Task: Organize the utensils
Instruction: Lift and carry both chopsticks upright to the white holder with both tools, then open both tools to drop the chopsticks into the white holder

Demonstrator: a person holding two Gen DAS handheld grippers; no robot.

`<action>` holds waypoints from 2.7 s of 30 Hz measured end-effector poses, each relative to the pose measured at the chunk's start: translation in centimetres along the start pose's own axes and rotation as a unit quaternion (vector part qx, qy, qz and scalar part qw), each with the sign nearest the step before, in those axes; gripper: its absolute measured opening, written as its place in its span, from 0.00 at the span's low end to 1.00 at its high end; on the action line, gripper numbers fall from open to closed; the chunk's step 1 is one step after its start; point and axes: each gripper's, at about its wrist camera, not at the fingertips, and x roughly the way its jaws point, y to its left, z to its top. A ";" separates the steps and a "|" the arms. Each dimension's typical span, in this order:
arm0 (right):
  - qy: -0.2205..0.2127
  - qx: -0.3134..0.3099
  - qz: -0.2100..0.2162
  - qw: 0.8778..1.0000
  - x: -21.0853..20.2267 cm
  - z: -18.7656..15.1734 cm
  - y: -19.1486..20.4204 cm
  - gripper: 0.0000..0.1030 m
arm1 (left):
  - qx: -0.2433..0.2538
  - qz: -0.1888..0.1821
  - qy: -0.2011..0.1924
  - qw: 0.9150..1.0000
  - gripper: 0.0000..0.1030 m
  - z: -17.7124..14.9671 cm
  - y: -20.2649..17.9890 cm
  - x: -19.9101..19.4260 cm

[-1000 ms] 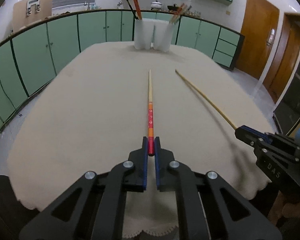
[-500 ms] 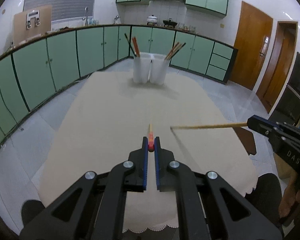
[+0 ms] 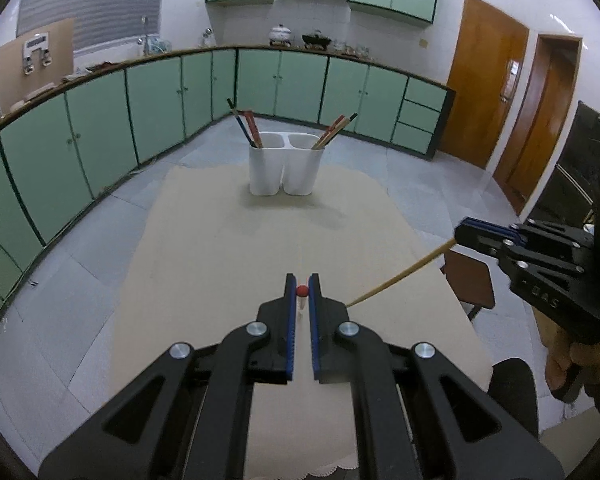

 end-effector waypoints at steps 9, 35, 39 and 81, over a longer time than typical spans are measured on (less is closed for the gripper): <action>0.043 0.001 0.019 0.999 2.6 4.1 -1.5 0.06 | 0.005 -0.019 0.055 0.998 0.05 3.6 0.8 2.3; 0.021 0.022 0.003 1.000 -1.4 17.5 -5.1 0.06 | 0.037 -0.007 0.043 0.998 0.05 16.9 1.4 0.3; 0.007 0.031 -0.004 0.999 -1.2 20.3 -6.1 0.06 | 0.034 0.002 0.029 0.999 0.05 19.7 1.6 0.3; 0.014 0.139 -0.035 0.990 18.9 27.2 -15.5 0.06 | -0.045 0.034 0.055 0.997 0.05 29.8 8.5 23.1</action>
